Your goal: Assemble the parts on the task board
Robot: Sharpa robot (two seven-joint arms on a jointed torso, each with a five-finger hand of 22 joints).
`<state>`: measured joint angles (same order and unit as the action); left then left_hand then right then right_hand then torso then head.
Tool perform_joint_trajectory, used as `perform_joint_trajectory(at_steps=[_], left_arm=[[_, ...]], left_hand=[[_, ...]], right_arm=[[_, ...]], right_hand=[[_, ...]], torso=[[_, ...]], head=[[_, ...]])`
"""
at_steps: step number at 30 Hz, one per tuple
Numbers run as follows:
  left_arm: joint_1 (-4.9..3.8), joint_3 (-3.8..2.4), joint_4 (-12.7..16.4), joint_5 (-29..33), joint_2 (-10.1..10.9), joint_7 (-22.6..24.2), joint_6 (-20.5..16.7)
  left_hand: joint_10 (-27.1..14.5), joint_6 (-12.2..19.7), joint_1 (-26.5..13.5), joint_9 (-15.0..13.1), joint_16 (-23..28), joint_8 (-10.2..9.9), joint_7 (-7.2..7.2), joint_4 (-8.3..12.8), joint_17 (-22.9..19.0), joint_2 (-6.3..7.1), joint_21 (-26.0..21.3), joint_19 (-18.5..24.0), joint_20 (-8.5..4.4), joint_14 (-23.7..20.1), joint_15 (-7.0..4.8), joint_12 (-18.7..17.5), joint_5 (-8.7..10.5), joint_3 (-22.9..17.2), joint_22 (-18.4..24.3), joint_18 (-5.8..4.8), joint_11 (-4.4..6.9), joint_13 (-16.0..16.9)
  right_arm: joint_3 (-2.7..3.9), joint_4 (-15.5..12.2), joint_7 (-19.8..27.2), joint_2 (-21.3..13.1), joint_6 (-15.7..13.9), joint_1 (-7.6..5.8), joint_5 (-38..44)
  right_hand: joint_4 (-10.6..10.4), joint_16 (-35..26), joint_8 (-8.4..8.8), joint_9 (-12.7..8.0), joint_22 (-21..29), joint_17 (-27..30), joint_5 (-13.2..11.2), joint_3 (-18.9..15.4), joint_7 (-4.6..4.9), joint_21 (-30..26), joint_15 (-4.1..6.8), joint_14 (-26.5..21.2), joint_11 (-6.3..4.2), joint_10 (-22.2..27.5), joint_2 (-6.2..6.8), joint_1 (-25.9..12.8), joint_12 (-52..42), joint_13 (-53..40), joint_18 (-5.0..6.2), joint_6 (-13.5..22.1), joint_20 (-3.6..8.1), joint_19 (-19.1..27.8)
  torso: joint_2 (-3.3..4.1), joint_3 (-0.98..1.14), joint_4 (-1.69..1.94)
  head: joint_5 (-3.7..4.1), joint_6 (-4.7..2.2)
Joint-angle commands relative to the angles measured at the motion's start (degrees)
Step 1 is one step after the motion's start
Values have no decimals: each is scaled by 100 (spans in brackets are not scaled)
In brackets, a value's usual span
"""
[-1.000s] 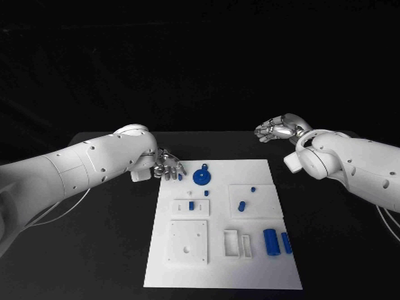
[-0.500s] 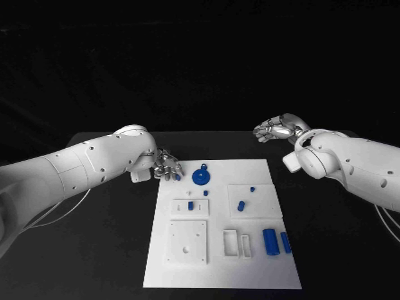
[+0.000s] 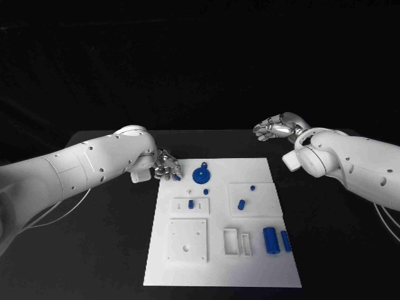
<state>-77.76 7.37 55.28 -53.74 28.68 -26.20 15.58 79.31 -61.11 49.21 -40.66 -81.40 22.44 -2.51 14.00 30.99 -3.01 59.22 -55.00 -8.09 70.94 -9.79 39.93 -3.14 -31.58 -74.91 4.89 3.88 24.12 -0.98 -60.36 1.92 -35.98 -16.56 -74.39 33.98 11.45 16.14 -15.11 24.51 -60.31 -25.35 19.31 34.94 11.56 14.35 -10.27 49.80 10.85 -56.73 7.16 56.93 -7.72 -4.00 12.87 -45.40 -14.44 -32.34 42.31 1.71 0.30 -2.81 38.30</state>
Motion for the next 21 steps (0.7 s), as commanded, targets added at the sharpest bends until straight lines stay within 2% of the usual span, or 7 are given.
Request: perform_joint_trajectory(at_steps=[1,5,10,17,21], left_arm=[[1,-2,88,80,41,68,-197],[1,-5,282,187,175,83,-339],[-7,-8,825,483,588,53,-598],[-42,-6,1656,491,1162,36,-1020],[-40,5,1979,394,1336,75,-1258]], left_hand=[[93,-118,127,-102,-58,116,43,71,40,-77,45,-79,-586,59,-38,40,-40,0,-24,-56,20,-15],[153,-170,128,-136,-87,169,62,92,69,-88,54,-113,-597,83,-52,50,-80,-3,-27,-56,31,-20],[184,-189,123,-151,-102,191,71,97,84,-92,61,-135,-604,101,-59,55,-110,-4,-28,-55,39,-21],[236,-232,117,-177,-124,233,90,106,107,-64,79,-190,-624,146,-74,69,-160,-8,-30,-47,53,-21],[248,-241,119,-183,-129,242,94,109,112,-50,81,-202,-629,158,-78,74,-161,-11,-29,-45,58,-20]], right_arm=[[3,8,62,0,70,1,-28],[3,7,62,-4,72,1,-29],[3,-4,60,-27,80,1,-43],[3,-4,63,-48,75,2,-56],[3,-11,65,-58,76,6,-65]], right_hand=[[-11,24,-21,-8,-5,9,37,-26,82,-38,-4,-27,13,-18,2,-35,27,8,33,44,-12,10],[-11,24,-22,-9,-6,10,38,-27,82,-38,-4,-28,13,-18,2,-35,28,8,34,44,-12,10],[-11,25,-22,-10,-6,11,39,-27,82,-39,-4,-28,13,-18,2,-35,28,7,34,45,-12,11],[-12,26,-23,-11,-7,13,43,-30,82,-40,-5,-29,14,-18,4,-38,30,8,35,46,-14,12],[-15,27,-23,-13,-8,14,48,-33,83,-41,-5,-29,14,-18,5,-43,32,7,35,47,-15,12]], torso=[[-7,-2,4],[-13,-1,10],[-14,3,9],[-34,22,49],[-42,26,65]], head=[[-5,2],[-12,5],[-33,2],[-20,27],[-9,39]])
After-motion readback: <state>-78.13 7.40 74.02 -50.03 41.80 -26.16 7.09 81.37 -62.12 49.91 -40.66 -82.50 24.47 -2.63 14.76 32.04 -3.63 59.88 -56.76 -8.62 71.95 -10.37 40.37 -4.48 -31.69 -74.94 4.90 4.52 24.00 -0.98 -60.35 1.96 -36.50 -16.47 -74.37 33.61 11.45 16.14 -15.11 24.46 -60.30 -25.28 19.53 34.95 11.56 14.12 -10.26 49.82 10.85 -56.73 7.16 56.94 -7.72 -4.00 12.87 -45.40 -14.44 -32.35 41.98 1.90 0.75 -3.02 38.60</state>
